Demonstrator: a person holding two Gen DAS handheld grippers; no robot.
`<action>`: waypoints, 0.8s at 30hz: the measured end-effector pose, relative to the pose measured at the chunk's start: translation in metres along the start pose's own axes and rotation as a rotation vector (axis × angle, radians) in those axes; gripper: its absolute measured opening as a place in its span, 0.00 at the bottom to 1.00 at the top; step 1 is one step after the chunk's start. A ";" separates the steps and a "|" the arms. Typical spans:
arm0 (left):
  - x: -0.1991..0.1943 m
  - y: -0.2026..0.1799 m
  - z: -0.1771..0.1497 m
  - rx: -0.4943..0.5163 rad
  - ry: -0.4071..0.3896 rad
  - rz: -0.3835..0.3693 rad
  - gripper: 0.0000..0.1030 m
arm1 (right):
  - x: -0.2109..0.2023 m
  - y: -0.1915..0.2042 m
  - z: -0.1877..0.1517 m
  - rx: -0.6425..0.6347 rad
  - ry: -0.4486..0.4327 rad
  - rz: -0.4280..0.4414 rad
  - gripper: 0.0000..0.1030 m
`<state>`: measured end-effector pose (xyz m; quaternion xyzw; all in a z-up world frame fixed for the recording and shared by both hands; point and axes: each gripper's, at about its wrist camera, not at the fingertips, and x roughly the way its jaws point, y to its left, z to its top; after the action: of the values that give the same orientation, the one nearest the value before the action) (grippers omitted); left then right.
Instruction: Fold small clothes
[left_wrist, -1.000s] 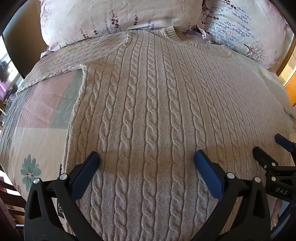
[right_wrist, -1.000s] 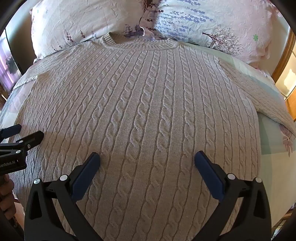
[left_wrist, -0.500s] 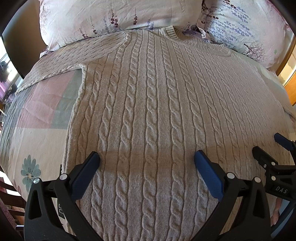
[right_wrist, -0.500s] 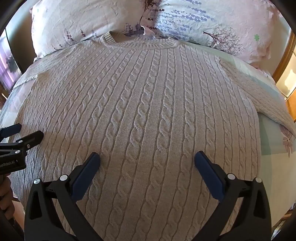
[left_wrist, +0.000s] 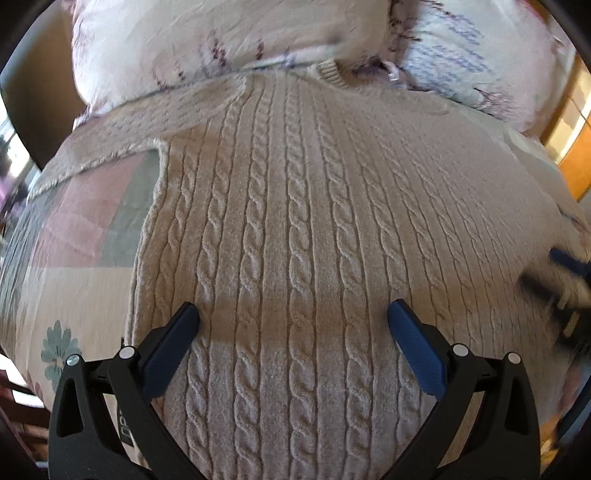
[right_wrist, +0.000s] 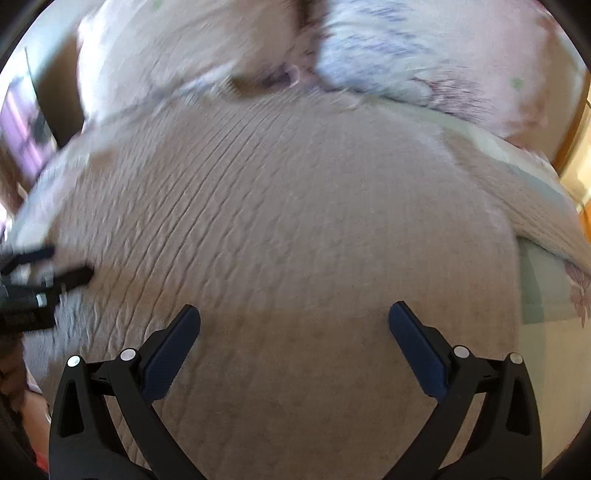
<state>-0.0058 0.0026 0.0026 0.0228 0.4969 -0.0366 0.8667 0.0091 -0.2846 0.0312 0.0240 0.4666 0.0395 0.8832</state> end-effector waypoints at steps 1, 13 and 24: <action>-0.001 0.002 0.000 0.021 -0.004 -0.019 0.98 | -0.007 -0.018 0.004 0.051 -0.025 -0.019 0.99; -0.011 0.228 0.040 -0.427 -0.237 0.119 0.98 | -0.038 -0.372 -0.014 1.083 -0.183 -0.241 0.34; 0.017 0.346 0.044 -0.759 -0.255 0.046 0.98 | -0.020 -0.393 0.023 1.105 -0.276 -0.414 0.07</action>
<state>0.0701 0.3436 0.0116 -0.2928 0.3627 0.1664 0.8689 0.0352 -0.6781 0.0293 0.3928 0.2941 -0.3848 0.7818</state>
